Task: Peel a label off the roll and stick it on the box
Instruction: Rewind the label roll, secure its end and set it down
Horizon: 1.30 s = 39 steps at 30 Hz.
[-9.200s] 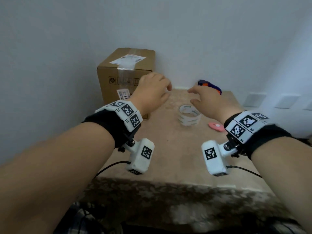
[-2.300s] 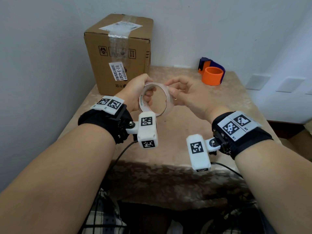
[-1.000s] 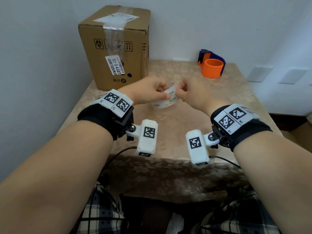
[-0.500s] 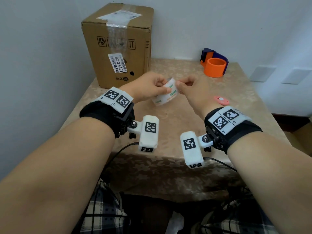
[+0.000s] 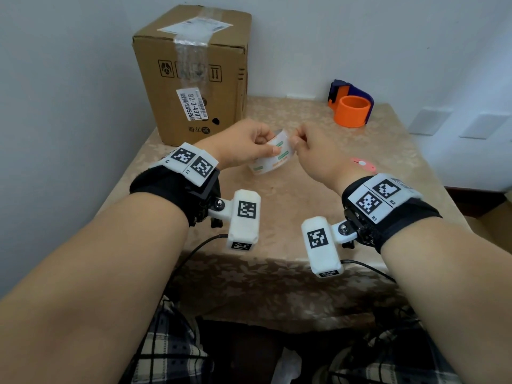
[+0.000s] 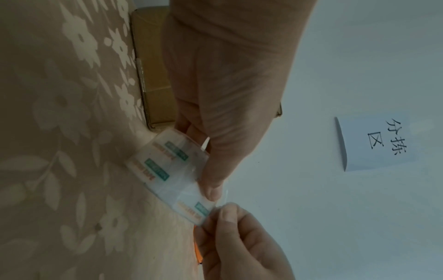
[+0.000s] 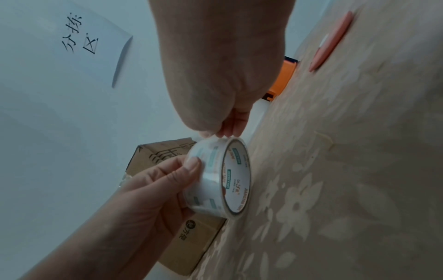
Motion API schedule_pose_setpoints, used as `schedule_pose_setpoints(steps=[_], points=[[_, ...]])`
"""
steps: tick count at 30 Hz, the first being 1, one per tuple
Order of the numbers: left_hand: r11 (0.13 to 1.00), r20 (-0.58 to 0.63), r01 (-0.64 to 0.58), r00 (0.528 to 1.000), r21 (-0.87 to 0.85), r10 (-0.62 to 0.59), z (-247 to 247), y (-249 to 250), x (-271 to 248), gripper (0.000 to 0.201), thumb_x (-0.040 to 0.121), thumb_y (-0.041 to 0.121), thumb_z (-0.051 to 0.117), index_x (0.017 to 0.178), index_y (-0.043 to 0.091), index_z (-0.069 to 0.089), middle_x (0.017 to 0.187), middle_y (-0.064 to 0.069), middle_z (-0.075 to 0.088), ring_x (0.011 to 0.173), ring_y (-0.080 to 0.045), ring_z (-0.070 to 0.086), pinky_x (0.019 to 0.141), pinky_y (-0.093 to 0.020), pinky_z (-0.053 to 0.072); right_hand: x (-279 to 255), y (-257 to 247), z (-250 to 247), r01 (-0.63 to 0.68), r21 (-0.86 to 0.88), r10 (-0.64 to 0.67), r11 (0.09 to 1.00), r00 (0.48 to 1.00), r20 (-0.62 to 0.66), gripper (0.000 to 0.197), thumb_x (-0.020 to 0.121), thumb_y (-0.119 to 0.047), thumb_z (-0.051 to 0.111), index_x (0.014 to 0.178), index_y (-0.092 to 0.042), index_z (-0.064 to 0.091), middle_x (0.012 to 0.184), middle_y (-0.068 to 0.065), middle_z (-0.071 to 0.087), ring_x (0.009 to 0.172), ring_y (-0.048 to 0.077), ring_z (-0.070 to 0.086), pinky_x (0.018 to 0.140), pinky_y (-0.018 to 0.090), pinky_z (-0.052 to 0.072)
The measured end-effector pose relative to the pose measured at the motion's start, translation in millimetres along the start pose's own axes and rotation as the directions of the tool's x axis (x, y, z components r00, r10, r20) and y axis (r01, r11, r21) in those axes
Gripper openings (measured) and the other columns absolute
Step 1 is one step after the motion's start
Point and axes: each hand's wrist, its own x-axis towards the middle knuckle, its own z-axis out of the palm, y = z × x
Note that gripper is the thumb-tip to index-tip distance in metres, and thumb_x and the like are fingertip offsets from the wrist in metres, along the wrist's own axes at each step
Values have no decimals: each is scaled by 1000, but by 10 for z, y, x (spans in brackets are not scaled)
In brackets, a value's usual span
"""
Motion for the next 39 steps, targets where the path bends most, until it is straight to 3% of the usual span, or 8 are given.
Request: schedule_pose_setpoints(steps=[8,14,18,24,30,32,36,39], points=[[999,-6,-11,1000,-49,11,-17,-28,-2,13,90,14,61,99,6,64,87,-8,68,76,-12,61,64,-11,47,-15,37,42,-48,347,83,937,993,-87,32,86,-20,65,116,-11,58,92,2,61,91,18,60,87,32,51],[998,-51,-14,999,-62,11,-7,-35,22,14,90,14,61,100,5,65,79,4,67,71,-3,61,58,-4,47,28,11,102,60,199,-16,978,977,-215,4,88,-13,60,88,-13,64,73,-9,56,68,0,51,64,6,42],[995,-88,-24,996,98,33,-13,-22,30,21,90,23,61,96,5,65,69,8,62,59,2,57,52,-4,42,52,4,79,55,137,-27,989,980,-198,4,88,-12,59,86,-13,62,69,-15,51,65,-2,49,60,8,38],[913,-222,55,974,405,40,-42,-43,78,28,90,35,58,85,8,59,65,5,50,62,-14,47,54,-25,34,-6,-179,-33,163,95,-149,982,979,-142,3,90,-12,56,89,-11,59,69,-14,48,63,-2,45,61,2,40],[980,-89,16,996,200,2,0,-2,4,21,92,26,58,93,5,60,68,12,53,59,1,49,47,-4,39,17,-75,-159,-21,223,54,975,988,-145,5,92,-15,54,88,-14,53,75,-10,50,80,15,52,72,25,45],[967,-102,11,995,253,16,-3,31,15,26,92,26,57,98,1,61,73,7,58,64,-5,53,48,-8,40,-6,-86,-190,-16,202,48,979,987,-155,5,92,-18,54,89,-14,55,79,-8,54,84,16,53,69,19,43],[930,-165,37,986,366,26,2,65,76,19,91,27,57,88,8,57,86,-5,59,77,-19,54,56,-21,36,-48,-191,-185,18,155,4,988,990,-138,11,91,-12,54,96,-4,60,97,17,67,90,27,61,86,38,50],[895,-192,80,981,439,6,18,74,120,19,91,29,55,86,11,53,87,-8,55,79,-22,51,58,-28,35,-69,-241,-219,72,143,-48,987,986,-162,4,90,-9,55,87,-10,58,86,11,64,81,21,59,83,39,51]])
